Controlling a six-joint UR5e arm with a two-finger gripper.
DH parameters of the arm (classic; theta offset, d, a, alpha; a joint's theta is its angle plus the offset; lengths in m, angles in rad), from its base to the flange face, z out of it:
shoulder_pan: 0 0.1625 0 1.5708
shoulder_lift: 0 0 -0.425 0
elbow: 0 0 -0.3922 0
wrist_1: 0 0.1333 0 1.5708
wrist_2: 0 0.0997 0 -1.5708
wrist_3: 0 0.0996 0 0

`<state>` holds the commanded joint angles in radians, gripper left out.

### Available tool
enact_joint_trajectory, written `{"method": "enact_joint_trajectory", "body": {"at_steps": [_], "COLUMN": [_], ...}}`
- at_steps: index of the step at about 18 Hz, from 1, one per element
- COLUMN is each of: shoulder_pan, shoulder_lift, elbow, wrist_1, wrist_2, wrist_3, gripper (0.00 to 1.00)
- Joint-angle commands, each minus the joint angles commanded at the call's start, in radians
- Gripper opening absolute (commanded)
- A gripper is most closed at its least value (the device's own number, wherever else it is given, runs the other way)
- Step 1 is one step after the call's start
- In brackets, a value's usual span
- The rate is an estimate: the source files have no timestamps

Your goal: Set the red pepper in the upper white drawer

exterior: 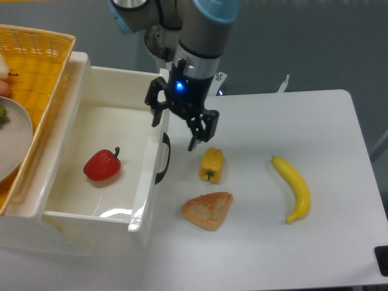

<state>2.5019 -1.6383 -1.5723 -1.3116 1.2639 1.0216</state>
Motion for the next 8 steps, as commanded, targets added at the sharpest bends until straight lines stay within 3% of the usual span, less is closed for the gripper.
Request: {"method": "enact_joint_trajectory", "body": {"at_steps": [4, 8], "shoulder_pan": [0.003, 0.021], "shoulder_lift": [-0.012, -0.029], "elbow": [0.0, -0.002], "wrist_1": [0.0, -0.002], "wrist_2": [0.136, 0.16], "wrist_3": [0.0, -0.003], "gripper": [1.0, 1.0]}}
